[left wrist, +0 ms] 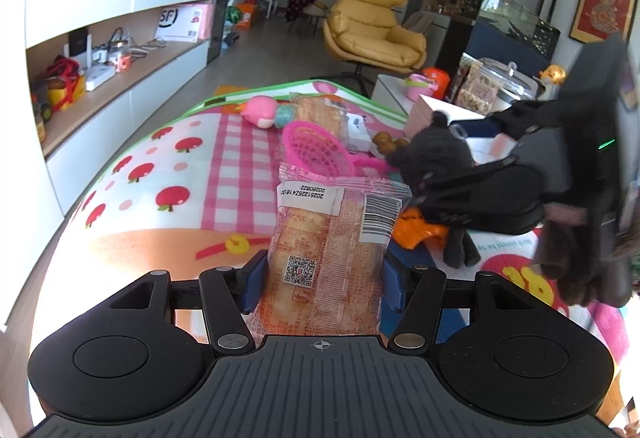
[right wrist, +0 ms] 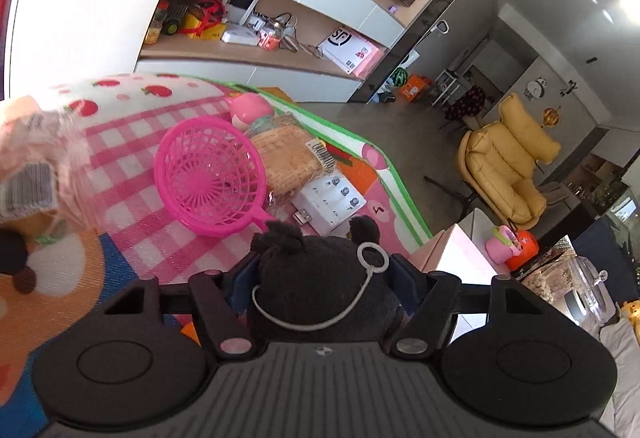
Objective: Organize objects
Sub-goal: 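Grasp the black plush bear with the right gripper while the left lifts the bread, then lower the bread into the pink box and open the left gripper while the right carries the bear over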
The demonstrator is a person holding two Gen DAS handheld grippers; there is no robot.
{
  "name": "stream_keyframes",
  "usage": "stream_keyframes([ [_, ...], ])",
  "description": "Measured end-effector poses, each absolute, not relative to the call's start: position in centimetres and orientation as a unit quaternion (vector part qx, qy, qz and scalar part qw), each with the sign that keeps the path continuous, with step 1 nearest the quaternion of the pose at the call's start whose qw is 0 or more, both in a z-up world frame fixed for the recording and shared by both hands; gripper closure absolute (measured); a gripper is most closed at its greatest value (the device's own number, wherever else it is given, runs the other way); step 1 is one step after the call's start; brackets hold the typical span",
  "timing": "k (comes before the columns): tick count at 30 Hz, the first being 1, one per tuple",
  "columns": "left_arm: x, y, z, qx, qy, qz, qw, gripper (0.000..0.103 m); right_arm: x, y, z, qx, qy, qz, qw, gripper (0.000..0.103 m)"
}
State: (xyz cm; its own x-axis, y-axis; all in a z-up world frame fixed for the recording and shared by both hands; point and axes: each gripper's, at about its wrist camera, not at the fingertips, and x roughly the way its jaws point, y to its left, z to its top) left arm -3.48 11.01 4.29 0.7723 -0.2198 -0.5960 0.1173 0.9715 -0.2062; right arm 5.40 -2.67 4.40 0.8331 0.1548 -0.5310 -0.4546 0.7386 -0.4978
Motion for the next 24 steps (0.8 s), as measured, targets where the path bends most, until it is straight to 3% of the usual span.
stream_keyframes([
  [7,-4.6,7.6,5.8,-0.059,0.33,-0.139,0.932,0.041,-2.1,-10.6,11.5,-0.186,0.218,0.192,0.939,0.038],
  [12,-2.7,3.2,9.6,-0.027,0.292,-0.18,0.939,0.041,-5.3,-17.1,13.9,-0.132,0.207,0.16,0.956,0.038],
  [18,6.1,-3.4,12.9,-0.062,0.262,-0.199,0.942,0.041,-6.3,-21.8,13.4,-0.108,0.18,0.096,0.973,0.038],
  [22,13.1,-7.9,10.7,-0.103,0.287,-0.197,0.932,0.041,-5.6,-23.8,12.3,-0.078,0.191,0.09,0.974,0.038],
  [24,15.8,-10.5,8.1,-0.073,0.334,-0.185,0.921,0.041,-5.0,-24.8,12.0,-0.065,0.193,0.084,0.975,0.038],
])
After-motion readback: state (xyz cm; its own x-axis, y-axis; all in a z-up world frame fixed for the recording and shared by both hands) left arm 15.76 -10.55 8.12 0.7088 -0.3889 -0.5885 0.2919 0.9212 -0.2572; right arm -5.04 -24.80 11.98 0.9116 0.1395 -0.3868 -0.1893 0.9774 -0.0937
